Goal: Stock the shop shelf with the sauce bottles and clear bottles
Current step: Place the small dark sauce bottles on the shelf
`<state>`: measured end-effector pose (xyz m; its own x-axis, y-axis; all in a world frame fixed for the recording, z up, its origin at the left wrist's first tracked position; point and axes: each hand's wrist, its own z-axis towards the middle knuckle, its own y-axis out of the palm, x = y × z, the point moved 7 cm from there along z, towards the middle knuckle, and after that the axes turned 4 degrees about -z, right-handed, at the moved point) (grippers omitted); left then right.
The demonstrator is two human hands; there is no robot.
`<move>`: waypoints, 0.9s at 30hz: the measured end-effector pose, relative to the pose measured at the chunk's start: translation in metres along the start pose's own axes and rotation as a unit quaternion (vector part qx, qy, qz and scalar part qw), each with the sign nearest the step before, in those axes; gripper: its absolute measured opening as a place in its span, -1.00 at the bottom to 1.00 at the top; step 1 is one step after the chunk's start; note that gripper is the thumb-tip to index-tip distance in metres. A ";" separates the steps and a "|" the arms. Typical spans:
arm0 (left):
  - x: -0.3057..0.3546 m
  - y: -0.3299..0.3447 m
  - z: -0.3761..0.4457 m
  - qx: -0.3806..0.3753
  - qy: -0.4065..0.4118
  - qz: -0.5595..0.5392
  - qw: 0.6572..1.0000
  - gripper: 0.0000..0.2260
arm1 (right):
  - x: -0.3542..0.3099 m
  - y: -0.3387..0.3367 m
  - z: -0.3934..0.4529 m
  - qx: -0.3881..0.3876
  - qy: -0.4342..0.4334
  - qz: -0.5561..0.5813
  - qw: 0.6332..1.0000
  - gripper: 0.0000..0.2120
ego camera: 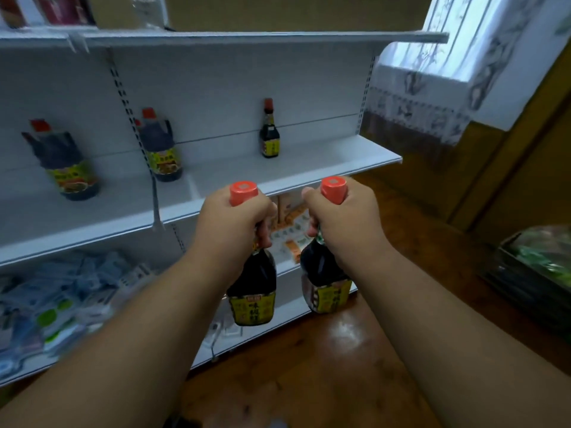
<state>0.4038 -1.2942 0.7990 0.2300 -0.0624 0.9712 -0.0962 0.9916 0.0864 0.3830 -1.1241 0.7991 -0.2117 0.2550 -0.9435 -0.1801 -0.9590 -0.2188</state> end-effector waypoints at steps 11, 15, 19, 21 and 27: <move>-0.059 0.108 0.187 -0.041 -0.003 0.005 0.999 -0.79 | 0.068 -0.077 0.167 0.061 0.046 -0.052 0.996 -0.85; -0.085 0.150 0.248 -0.037 0.005 0.013 0.999 -0.78 | 0.101 -0.091 0.240 0.038 0.055 -0.047 0.997 -0.83; -0.109 0.181 0.298 0.021 0.018 0.035 0.999 -0.81 | 0.134 -0.095 0.323 -0.009 0.038 -0.044 0.998 -0.80; -0.114 0.190 0.321 0.060 0.013 0.059 0.996 -0.82 | 0.142 -0.093 0.359 -0.031 0.033 -0.058 0.997 -0.81; -0.128 0.197 0.381 0.148 -0.004 0.027 0.989 -0.79 | 0.155 -0.074 0.453 -0.073 0.005 -0.028 0.997 -0.86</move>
<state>-0.0134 -1.1342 0.7763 0.2081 -0.0118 0.9780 -0.3879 0.9170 0.0936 -0.0711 -0.9578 0.7818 -0.1947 0.3088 -0.9310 -0.0490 -0.9510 -0.3052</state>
